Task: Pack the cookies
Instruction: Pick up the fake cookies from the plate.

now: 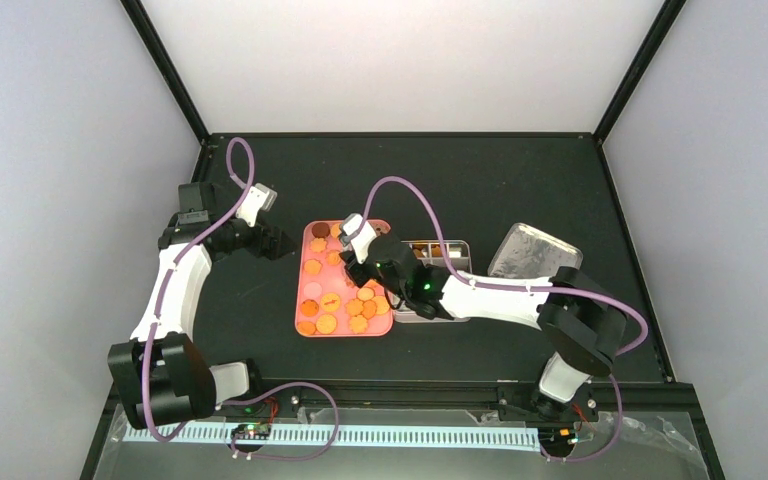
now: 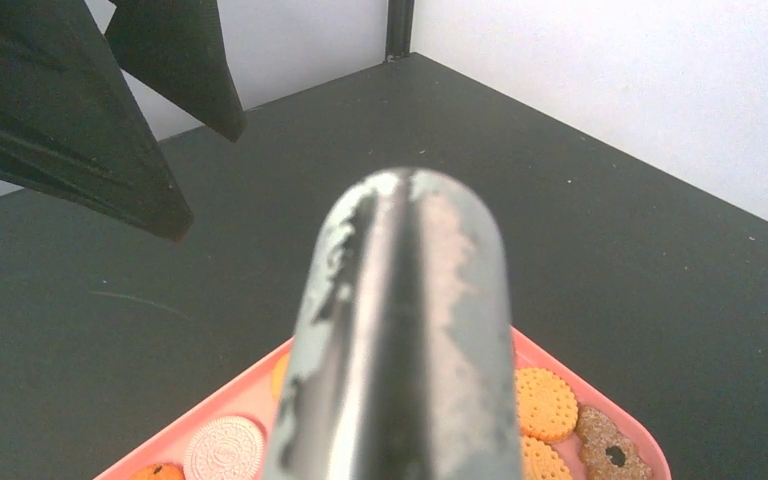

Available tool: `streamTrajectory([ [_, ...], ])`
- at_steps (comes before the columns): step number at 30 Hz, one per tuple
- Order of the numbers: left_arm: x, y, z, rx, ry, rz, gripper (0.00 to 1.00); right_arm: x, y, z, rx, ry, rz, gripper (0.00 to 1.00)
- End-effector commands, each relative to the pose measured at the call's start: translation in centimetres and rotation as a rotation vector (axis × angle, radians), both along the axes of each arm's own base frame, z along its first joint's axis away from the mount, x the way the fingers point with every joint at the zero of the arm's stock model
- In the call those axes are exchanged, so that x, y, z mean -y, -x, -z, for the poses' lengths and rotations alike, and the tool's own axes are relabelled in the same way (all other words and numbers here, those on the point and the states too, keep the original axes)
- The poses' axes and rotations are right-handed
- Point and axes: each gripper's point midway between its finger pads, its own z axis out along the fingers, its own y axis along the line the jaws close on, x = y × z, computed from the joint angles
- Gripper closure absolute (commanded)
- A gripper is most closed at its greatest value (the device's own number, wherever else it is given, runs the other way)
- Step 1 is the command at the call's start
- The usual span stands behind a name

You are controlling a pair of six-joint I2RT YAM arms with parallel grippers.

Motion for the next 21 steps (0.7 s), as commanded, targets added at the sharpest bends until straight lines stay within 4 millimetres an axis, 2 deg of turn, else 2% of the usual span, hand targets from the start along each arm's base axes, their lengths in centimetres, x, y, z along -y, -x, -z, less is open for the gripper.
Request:
streamTrajectory([
  [1,-0.2,-0.3,-2.2,0.067,-0.012,0.008,0.02,-1.1,-0.1,-1.2,0.009,-0.059,-0.015,0.67],
  [9,-0.3,-0.3,-2.1,0.065,-0.013,0.007,0.02,-1.5,0.4,-0.9,-0.017,-0.071,-0.045,0.67],
  [21,-0.2,-0.3,-2.1,0.064,-0.014,0.008,0.02,-0.8,0.3,2.8,-0.04,0.048,-0.032,0.66],
])
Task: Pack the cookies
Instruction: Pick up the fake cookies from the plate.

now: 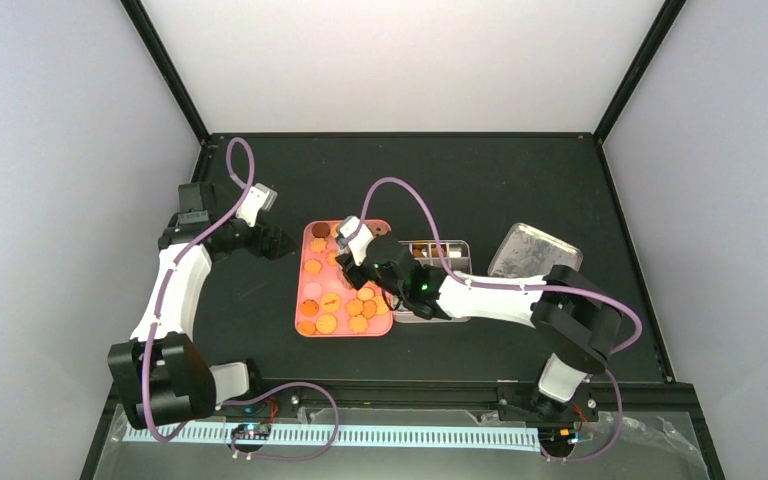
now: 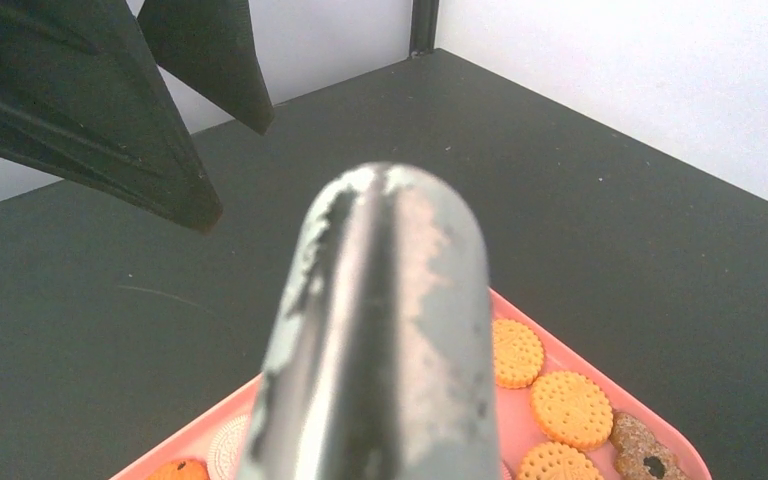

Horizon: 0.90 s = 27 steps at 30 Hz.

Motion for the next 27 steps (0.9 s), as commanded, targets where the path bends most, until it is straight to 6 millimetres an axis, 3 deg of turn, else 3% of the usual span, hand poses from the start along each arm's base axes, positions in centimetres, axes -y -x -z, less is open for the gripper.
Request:
streamTrajectory([
  [1,-0.2,-0.3,-2.1,0.067,-0.015,0.008,0.02,0.1,-0.1,2.3,-0.013,0.076,0.007,0.64],
  [10,-0.3,-0.4,-2.0,0.061,-0.011,0.006,0.02,0.6,-0.1,2.4,0.016,0.096,0.034,0.63],
  [14,-0.3,-0.3,-2.2,0.067,-0.015,0.007,0.02,0.6,0.0,1.4,0.013,0.063,0.043,0.71],
  [20,-0.2,-0.3,-2.0,0.061,-0.013,0.008,0.02,1.1,-0.1,-2.4,0.041,-0.024,0.062,0.86],
  [27,-0.2,-0.3,-2.3,0.071,-0.016,0.008,0.02,3.6,-0.4,-8.8,0.112,-0.129,0.096,0.87],
])
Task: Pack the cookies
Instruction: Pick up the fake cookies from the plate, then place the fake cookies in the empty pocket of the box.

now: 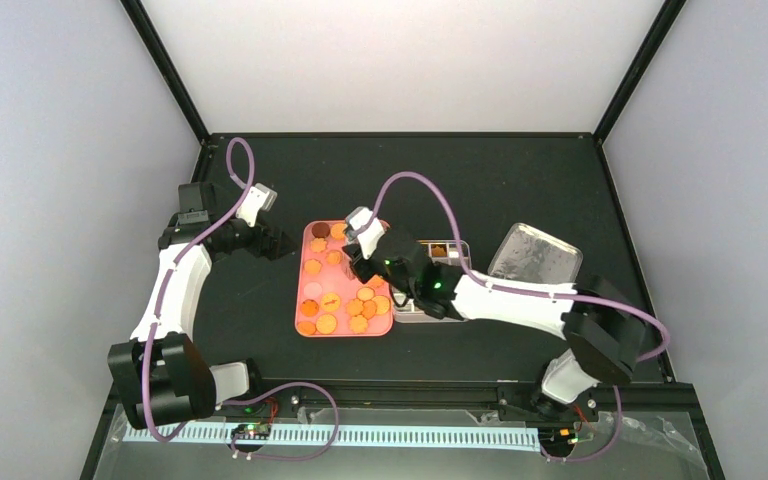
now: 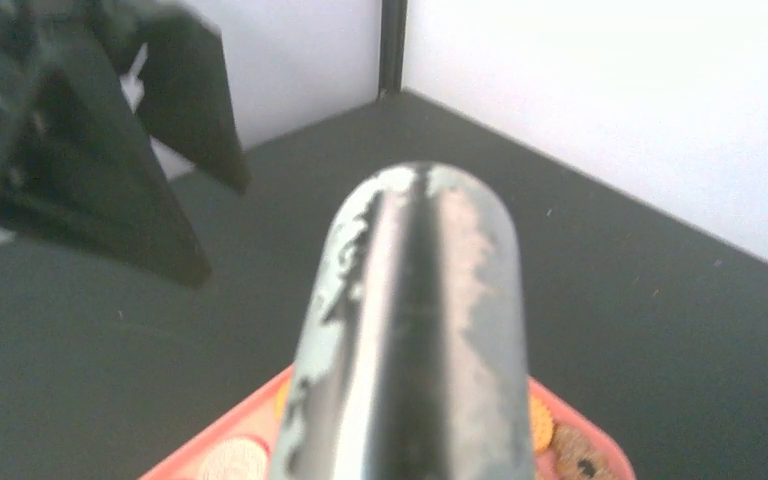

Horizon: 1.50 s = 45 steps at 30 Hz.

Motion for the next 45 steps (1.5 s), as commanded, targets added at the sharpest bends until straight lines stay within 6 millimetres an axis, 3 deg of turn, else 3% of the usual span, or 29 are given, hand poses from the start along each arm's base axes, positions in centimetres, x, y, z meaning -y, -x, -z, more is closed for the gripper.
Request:
streamTrajectory([
  [1,-0.2,-0.3,-2.4,0.072,-0.017,0.008,0.02,2.8,-0.7,-6.8,0.096,-0.129,0.069,0.87],
  [5,-0.3,-0.3,-2.4,0.073,-0.018,0.008,0.02,7.3,-2.2,-7.4,0.116,-0.124,0.182,0.87],
  [14,-0.2,-0.3,-2.3,0.071,-0.011,0.011,0.02,21.5,-5.2,-5.9,0.095,-0.133,0.564,0.87],
  [18,-0.1,-0.3,-2.3,0.07,0.001,0.014,0.02,24.9,-5.2,-5.1,0.097,-0.111,0.675,0.86],
  [22,0.0,-0.4,-2.4,0.072,0.005,0.016,0.02,25.7,-5.3,-4.5,0.087,-0.1,0.707,0.83],
  [31,0.0,-0.2,-2.5,0.076,-0.002,0.019,0.02,25.1,-5.4,-4.2,0.077,-0.104,0.677,0.75],
  [39,0.1,-0.2,-2.4,0.071,0.005,0.021,0.02,24.4,-5.3,-4.5,0.068,-0.117,0.64,0.57],
  [45,0.0,-0.1,-2.3,0.071,-0.001,0.02,0.02,24.2,-5.3,-5.0,0.073,-0.128,0.629,0.58],
])
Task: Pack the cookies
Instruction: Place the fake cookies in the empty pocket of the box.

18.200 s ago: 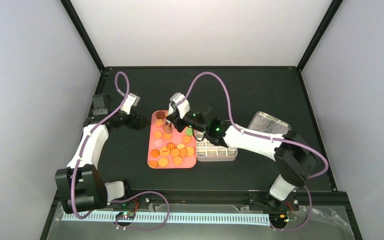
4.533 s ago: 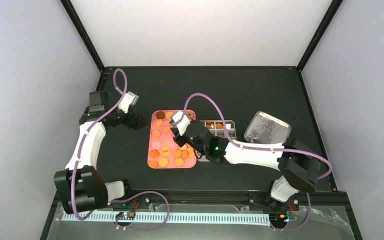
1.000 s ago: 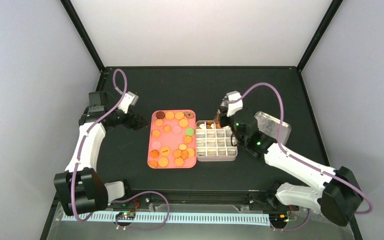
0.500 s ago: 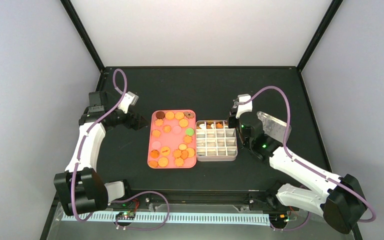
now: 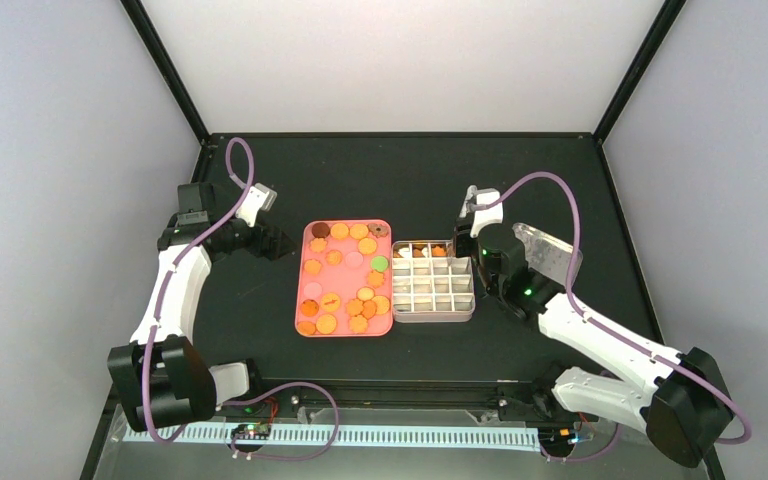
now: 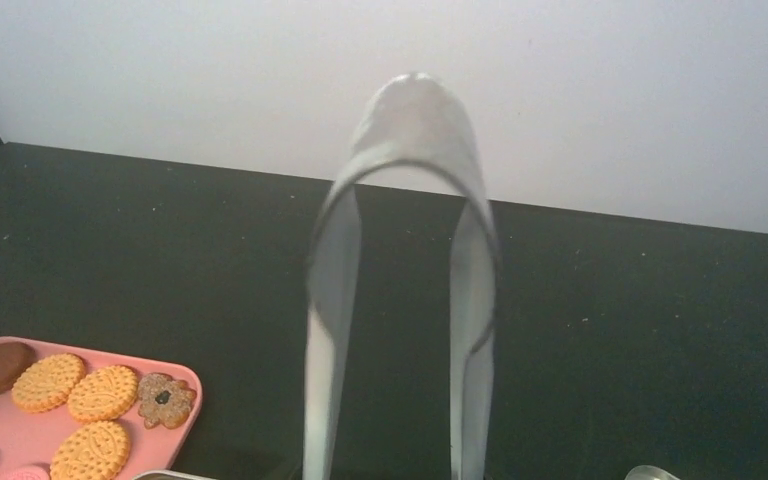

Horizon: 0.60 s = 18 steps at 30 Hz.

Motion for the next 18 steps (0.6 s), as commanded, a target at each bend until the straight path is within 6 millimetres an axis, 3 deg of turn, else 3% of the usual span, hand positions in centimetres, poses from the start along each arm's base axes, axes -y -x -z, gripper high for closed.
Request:
streamTrajectory([
  [1,-0.1,-0.3,-1.9,0.06,-0.005,0.014,0.02,-0.1,-0.3,-2.1,0.048,-0.049,-0.004,0.6],
  [6,-0.1,-0.3,-1.8,0.056,-0.007,0.013,0.02,-1.1,0.4,-4.1,0.093,-0.092,-0.081,0.68],
  [10,-0.2,-0.3,-2.0,0.061,-0.011,0.01,0.02,-3.5,1.4,-6.4,0.127,-0.146,-0.215,0.7],
  [18,-0.2,-0.2,-2.2,0.064,-0.016,0.005,0.02,-12.8,5.5,-7.4,0.134,-0.154,-0.478,0.7],
])
